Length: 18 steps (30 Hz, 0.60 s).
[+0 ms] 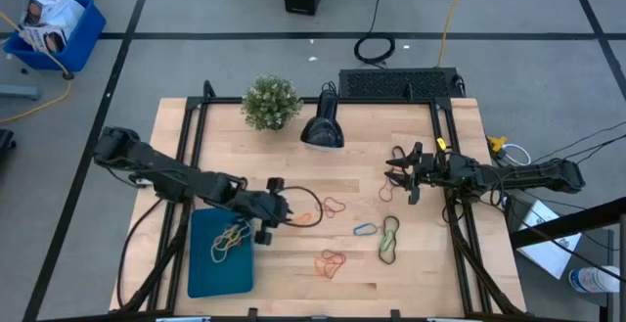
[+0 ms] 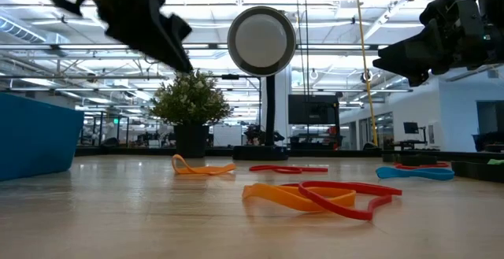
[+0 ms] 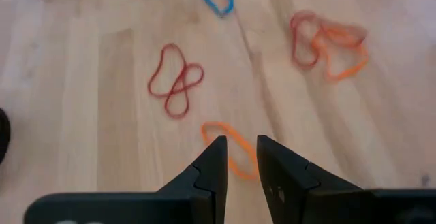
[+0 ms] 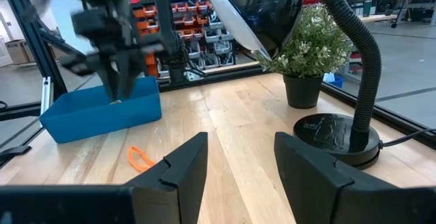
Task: Pick and place rubber bands into bin
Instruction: Put the top orange rubber band into the blue bin
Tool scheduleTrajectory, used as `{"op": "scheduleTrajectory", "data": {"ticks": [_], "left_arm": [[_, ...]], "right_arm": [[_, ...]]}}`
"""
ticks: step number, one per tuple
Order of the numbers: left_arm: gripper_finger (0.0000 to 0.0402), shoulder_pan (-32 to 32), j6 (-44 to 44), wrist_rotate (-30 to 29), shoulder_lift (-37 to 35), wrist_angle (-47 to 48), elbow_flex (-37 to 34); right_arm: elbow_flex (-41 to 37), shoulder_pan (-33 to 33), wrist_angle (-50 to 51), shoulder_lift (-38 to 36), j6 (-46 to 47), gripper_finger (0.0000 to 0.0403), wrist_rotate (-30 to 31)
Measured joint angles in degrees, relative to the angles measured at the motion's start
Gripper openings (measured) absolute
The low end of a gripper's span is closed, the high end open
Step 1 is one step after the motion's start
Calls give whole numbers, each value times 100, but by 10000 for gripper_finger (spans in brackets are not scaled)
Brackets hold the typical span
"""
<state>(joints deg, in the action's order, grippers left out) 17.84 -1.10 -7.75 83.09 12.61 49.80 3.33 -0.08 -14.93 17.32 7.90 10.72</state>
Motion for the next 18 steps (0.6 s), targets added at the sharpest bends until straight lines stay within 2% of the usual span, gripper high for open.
{"op": "scheduleTrajectory", "data": {"ticks": [3, 12, 18], "left_arm": [[88, -17, -281, 4, 346, -197, 11], [88, 41, -261, 37, 1167, -297, 11], [88, 150, -201, 20, 1447, -336, 11]], "right_arm": [[0, -2, 16, 4, 0, 164, 0], [0, 0, 19, 91, 2, 164, 0], [0, 0, 45, 101, 2, 164, -2]]}}
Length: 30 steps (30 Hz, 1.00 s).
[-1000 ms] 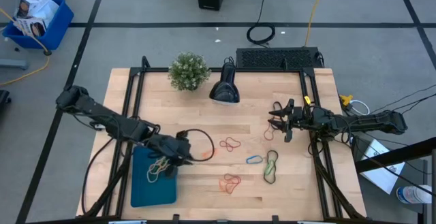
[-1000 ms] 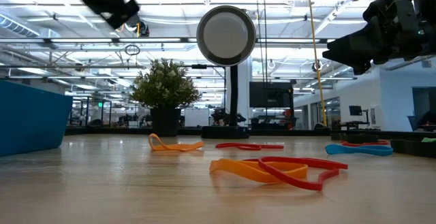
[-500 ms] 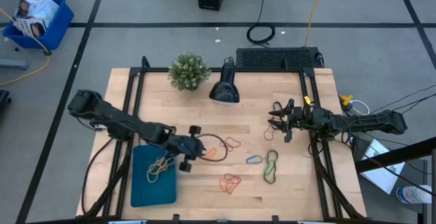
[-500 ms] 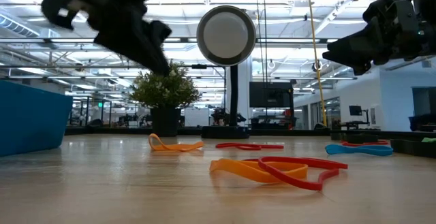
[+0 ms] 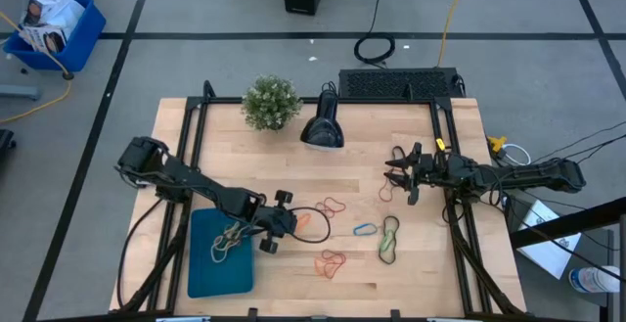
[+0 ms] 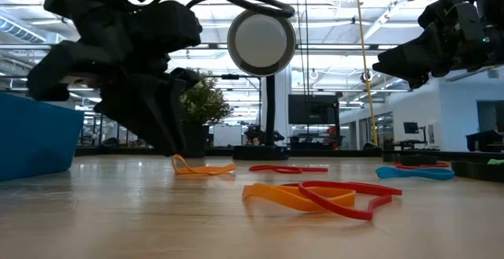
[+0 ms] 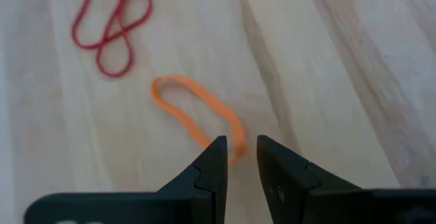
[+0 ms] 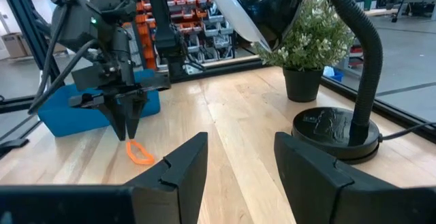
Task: Pick and place rubber bands into bin
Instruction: Put the top orange rubber band into the blue bin
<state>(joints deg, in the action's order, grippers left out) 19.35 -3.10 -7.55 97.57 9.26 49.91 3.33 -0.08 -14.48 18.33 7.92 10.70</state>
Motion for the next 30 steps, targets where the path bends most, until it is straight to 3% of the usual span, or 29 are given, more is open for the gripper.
{"op": "scheduleTrajectory", "data": {"ticks": [4, 12, 30], "left_arm": [[88, 61, 60, -64, 97, -39, 0], [88, 103, 38, -747, 341, -55, 0], [88, 97, 42, -456, 338, -354, -2]], "right_arm": [[0, -1, 11, 0, 0, 164, 0], [-1, -1, 20, -1, 0, 164, 0], [0, -1, 22, 0, 0, 164, 0]]}}
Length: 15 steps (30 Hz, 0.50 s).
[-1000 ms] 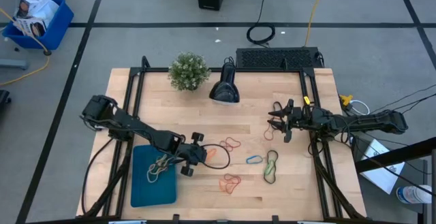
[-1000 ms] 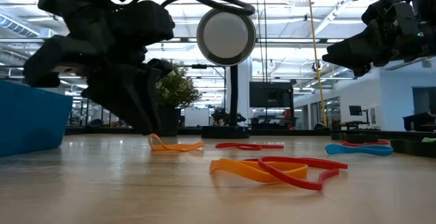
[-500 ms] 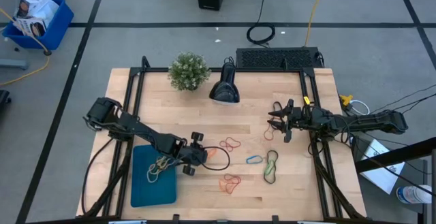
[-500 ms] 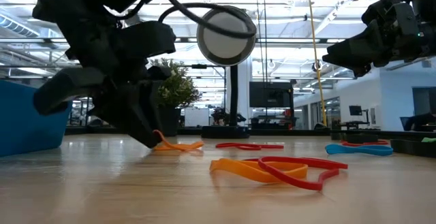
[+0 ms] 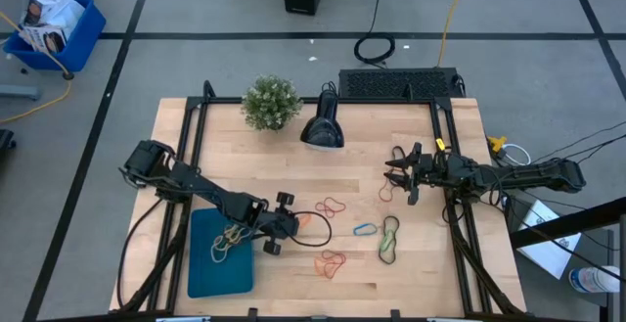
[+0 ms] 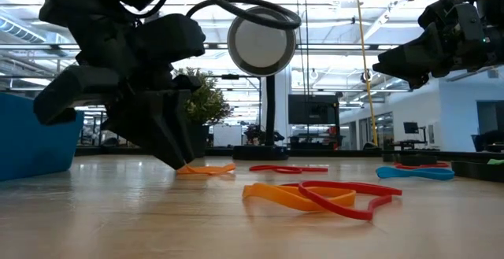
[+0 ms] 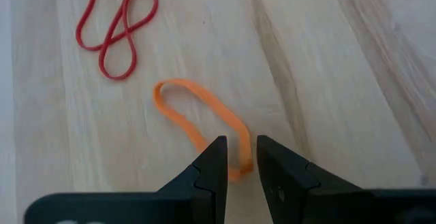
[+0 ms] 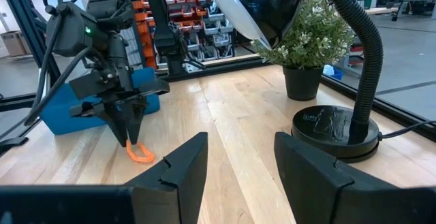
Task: Pick and place rubber bands into bin
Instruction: Put the top orange rubber band into the blue bin
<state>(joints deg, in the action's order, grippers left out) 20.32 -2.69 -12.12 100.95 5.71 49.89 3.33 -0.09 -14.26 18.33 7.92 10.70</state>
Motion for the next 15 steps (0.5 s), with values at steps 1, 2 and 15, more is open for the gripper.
{"op": "scheduleTrajectory", "data": {"ticks": [1, 2, 15], "left_arm": [[88, -5, 17, -33, 0, 5, 0], [88, -5, 26, -94, 0, 9, 0], [87, -5, 129, -99, 0, 188, 0]], "right_arm": [[-2, 1, 0, 0, 0, 164, 0], [-1, 1, 0, 0, 0, 164, 0], [0, 0, 0, 0, 0, 164, 0]]}}
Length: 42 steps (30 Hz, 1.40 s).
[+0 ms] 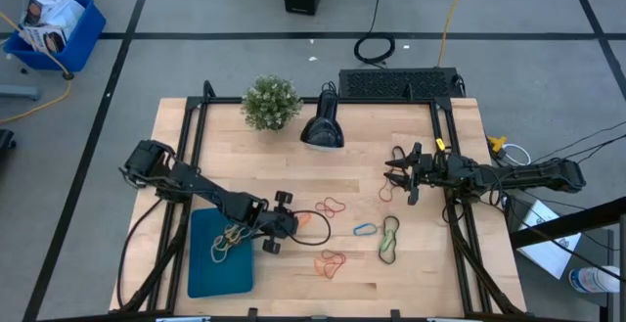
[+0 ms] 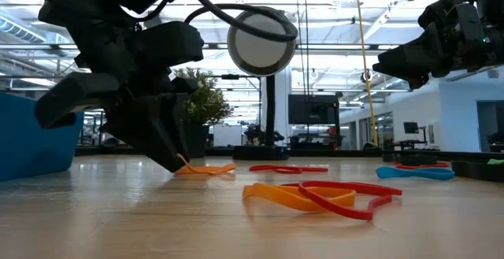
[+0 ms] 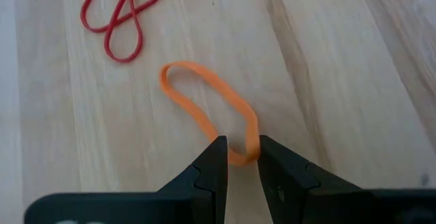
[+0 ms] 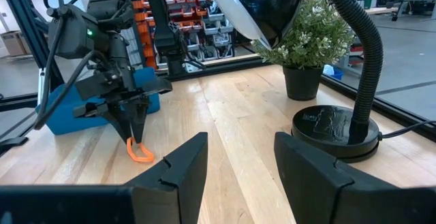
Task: Pick and place rubber bands into bin
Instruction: Put the top orange rubber band into the blue bin
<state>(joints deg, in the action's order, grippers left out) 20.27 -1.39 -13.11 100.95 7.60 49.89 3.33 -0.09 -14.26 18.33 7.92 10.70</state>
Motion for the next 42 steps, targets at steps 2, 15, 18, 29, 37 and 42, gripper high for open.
{"op": "scheduleTrajectory", "data": {"ticks": [2, 15, 18, 29, 37, 42], "left_arm": [[87, 0, 3, 1, -1, -5, 0], [8, 0, 43, 9, -2, -22, 0], [19, 0, 57, 9, -2, -17, 0], [15, -44, 221, 103, -1155, 777, 7], [8, -37, 916, 296, -2526, 1822, 4], [13, -37, 1893, 622, -3278, 2625, 4]], "right_arm": [[0, 1, 0, 0, 0, 164, 0], [0, 1, 0, 0, 0, 164, 0], [-1, 1, 0, 0, -1, 164, 0], [-1, 2, -2, 0, -1, 164, 2], [0, 0, -7, -1, 0, 164, 2], [0, 2, -19, 4, 0, 164, 11]]}}
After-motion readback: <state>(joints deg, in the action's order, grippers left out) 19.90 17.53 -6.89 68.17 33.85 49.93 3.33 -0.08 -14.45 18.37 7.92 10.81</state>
